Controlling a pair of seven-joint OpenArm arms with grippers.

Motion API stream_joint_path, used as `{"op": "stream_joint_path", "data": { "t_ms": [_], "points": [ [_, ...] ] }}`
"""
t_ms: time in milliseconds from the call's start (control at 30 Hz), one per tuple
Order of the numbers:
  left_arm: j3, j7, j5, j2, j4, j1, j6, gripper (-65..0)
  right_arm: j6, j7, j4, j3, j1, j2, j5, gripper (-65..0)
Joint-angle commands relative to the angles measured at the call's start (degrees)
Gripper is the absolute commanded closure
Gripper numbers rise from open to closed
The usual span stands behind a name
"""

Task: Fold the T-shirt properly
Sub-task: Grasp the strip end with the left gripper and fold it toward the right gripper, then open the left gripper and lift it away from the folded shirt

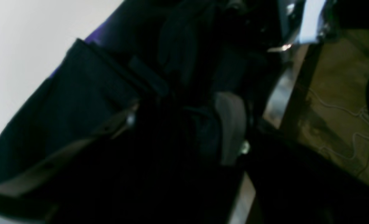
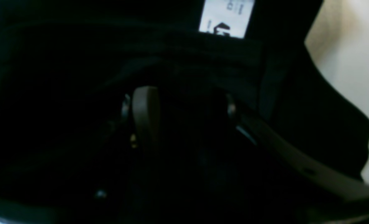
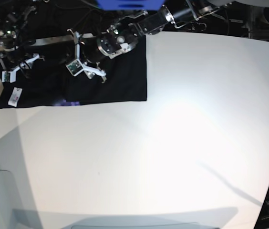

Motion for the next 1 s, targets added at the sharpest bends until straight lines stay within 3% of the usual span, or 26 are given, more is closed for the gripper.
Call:
{"op": "stream_joint_path", "data": {
  "t_ms": [0, 267, 400, 567, 767, 967],
  "points": [
    [-0.05, -1.78, 0.0, 1.22, 1.82, -0.52, -0.07, -31.1, -0.05, 1.22, 1.11, 0.17, -0.08, 0.66, 0.5, -27.2],
    [-9.02, -1.51, 0.0, 0.78, 14.83, 4.49, -0.34, -31.6, -0.05, 1.22, 1.11, 0.17, 0.09, 0.66, 0.5, -27.3],
    [-15.43, -1.07, 0.0, -2.21, 20.36, 7.39, -0.16, -31.2, -0.05, 1.22, 1.11, 0.17, 0.97, 0.57, 0.5, -27.4],
    [-19.56, -1.07, 0.0, -7.66, 19.05, 12.05, -0.16, -31.1, -0.05, 1.22, 1.11, 0.17, 1.24, 0.49, 0.5, -27.4],
    [-14.99, -1.07, -0.08, -9.24, 11.05, 13.02, -0.6, -31.1, -0.05, 1.22, 1.11, 0.26, 2.2, 0.49, 0.58, -27.4],
    [-3.04, -1.07, -0.87, -8.36, 5.86, 3.7, -0.6, -31.1, -0.05, 1.22, 1.2, 0.44, 2.29, 0.49, 0.58, -27.3]
  ]
}}
